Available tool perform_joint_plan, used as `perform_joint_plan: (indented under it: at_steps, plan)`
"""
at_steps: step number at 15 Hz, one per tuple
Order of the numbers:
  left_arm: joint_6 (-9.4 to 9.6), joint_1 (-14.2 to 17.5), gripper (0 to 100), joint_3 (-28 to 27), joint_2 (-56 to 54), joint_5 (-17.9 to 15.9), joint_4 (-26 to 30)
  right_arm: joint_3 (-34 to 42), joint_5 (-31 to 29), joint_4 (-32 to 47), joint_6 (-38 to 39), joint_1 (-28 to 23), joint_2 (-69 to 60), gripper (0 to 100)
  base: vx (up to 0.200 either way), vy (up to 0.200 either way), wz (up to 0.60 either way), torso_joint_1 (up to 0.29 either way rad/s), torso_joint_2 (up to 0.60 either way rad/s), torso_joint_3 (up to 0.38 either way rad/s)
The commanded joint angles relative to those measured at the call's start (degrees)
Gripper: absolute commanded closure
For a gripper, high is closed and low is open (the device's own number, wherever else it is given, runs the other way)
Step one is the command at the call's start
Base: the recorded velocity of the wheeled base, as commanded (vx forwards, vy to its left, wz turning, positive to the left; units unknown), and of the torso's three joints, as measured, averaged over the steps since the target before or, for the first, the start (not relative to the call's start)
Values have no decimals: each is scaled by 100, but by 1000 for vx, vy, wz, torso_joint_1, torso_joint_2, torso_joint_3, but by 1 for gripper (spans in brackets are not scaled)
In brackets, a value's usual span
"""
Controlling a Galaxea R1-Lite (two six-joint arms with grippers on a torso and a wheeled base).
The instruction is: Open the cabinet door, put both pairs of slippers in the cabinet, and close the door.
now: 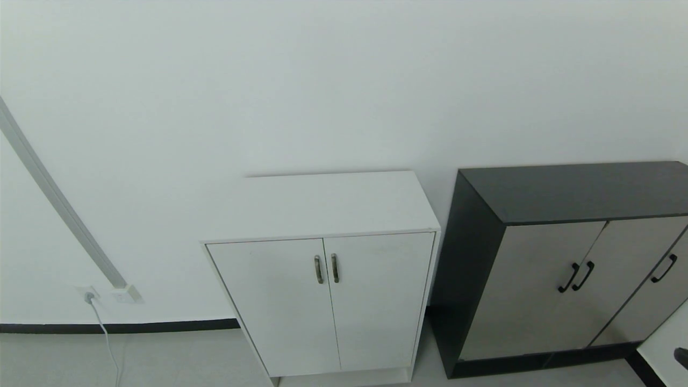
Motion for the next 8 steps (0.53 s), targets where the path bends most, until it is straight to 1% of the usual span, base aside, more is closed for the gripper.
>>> perform_joint_plan:
  at_steps: [1, 4, 8]
  plan:
    - [-3, 1, 100, 1, 7, 1, -1, 51, 258, 581, 1, 18, -978, 100, 0, 0, 0, 0, 0, 0]
    - [-3, 1, 100, 1, 7, 1, -1, 279, 495, 1179, 1, 70, -1400, 100, 0, 0, 0, 0, 0, 0]
    - [-3, 1, 100, 1, 7, 1, -1, 543, 495, 1223, 10, 281, -1593, 100, 0, 0, 0, 0, 0, 0]
